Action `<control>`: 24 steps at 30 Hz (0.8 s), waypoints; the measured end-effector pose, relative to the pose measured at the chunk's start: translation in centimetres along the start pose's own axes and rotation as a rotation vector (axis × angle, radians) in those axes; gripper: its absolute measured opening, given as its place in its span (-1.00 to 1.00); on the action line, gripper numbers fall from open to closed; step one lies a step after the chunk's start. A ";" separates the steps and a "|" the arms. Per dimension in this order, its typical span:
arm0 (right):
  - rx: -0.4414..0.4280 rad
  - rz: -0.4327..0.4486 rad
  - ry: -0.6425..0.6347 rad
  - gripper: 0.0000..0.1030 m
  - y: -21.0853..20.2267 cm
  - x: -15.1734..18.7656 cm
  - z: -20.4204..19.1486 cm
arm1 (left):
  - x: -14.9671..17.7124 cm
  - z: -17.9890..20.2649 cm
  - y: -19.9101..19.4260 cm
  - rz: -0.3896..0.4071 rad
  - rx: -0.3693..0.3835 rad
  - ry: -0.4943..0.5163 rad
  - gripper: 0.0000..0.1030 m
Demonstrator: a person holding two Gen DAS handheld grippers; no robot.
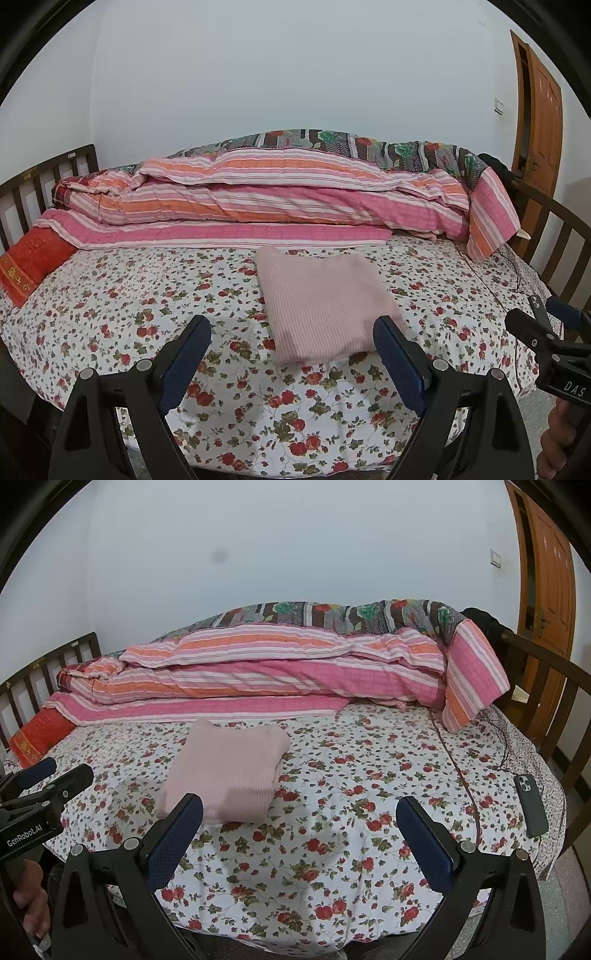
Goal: Fold small clothes
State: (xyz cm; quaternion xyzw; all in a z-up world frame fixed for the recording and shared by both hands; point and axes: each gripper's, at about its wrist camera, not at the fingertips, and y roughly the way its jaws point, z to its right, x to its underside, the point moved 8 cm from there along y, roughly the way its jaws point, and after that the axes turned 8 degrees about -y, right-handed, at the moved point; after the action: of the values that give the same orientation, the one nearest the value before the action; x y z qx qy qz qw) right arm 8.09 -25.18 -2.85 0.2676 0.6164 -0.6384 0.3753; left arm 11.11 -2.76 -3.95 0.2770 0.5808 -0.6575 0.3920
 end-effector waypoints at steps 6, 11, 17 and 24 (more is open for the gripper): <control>-0.001 0.002 0.002 0.99 -0.2 -0.1 0.1 | 0.0 0.0 -0.1 0.000 0.000 0.001 0.74; 0.004 0.004 0.004 0.99 -0.5 -0.1 0.2 | -0.1 0.1 -0.3 0.003 0.000 0.004 0.74; 0.001 0.006 0.003 0.99 -0.5 -0.1 0.3 | -0.1 0.1 -0.3 0.004 0.000 0.005 0.74; 0.002 0.007 0.005 0.99 -0.8 -0.1 0.3 | -0.1 0.1 -0.4 0.005 0.000 0.006 0.74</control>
State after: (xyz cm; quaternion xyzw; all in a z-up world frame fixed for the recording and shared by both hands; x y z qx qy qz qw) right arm 7.53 -25.51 -2.30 0.2718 0.6157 -0.6371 0.3757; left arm 10.86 -2.85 -3.65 0.2804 0.5812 -0.6556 0.3922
